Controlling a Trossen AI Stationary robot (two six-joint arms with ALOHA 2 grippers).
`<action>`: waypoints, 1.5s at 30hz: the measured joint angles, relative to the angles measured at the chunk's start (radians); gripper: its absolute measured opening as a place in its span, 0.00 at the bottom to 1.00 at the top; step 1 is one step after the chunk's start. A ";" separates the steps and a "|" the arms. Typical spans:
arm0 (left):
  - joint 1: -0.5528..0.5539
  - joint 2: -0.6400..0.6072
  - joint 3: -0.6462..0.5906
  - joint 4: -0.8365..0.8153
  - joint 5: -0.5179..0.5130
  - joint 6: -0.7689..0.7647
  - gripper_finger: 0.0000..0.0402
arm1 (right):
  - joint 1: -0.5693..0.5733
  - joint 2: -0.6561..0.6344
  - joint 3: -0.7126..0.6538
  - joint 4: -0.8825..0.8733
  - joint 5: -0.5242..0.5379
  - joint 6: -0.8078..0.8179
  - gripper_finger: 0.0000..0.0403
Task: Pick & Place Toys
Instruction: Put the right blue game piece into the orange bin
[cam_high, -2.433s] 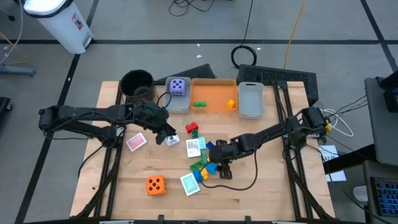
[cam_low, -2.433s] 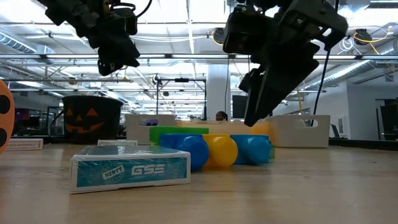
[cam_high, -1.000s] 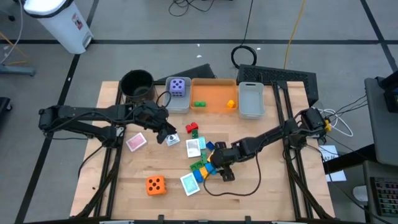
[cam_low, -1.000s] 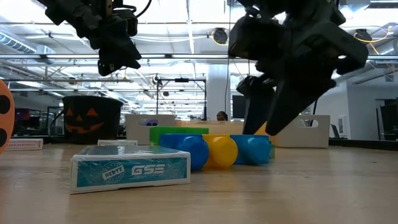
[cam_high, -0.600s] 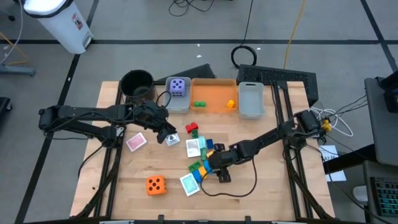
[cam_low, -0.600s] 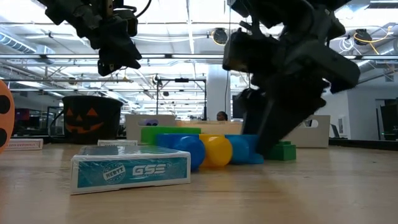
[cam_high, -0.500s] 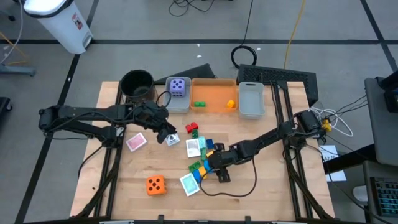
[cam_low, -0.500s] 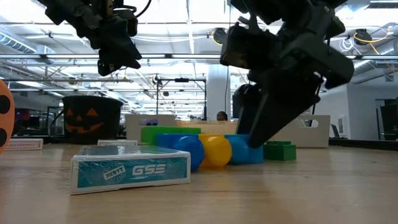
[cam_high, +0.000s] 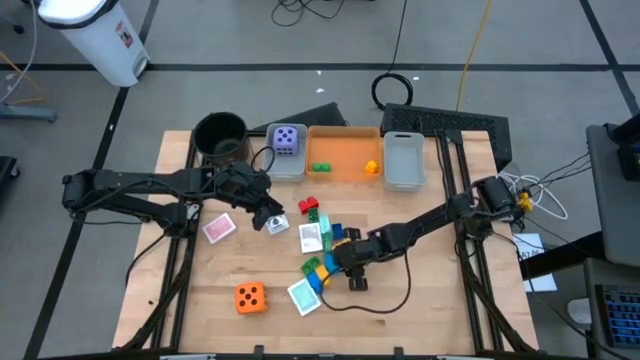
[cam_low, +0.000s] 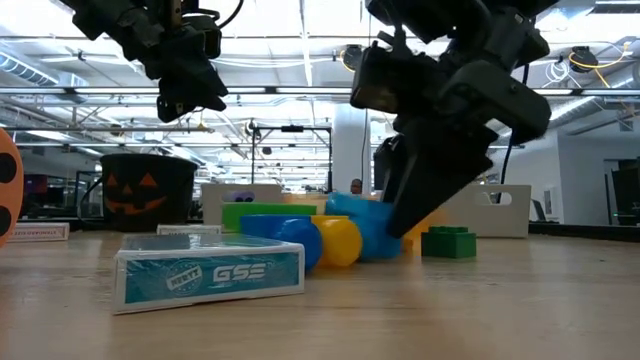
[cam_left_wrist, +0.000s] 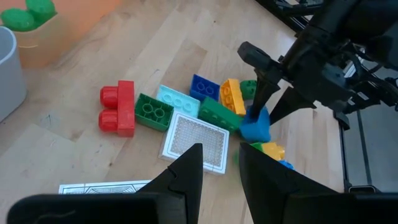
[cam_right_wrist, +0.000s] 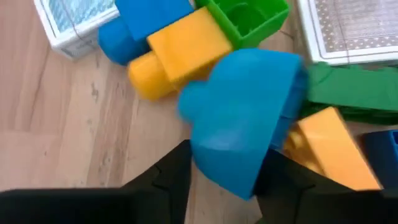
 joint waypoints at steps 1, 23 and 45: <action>0.000 0.000 0.000 0.000 0.000 0.000 0.26 | -0.002 0.000 0.000 -0.002 -0.001 0.013 0.31; 0.000 0.000 0.000 0.000 0.000 0.006 0.26 | -0.027 -0.060 -0.001 0.021 -0.055 0.105 0.02; 0.000 0.000 0.000 0.489 0.018 0.026 0.31 | -0.191 -0.340 0.000 0.302 0.104 0.067 0.01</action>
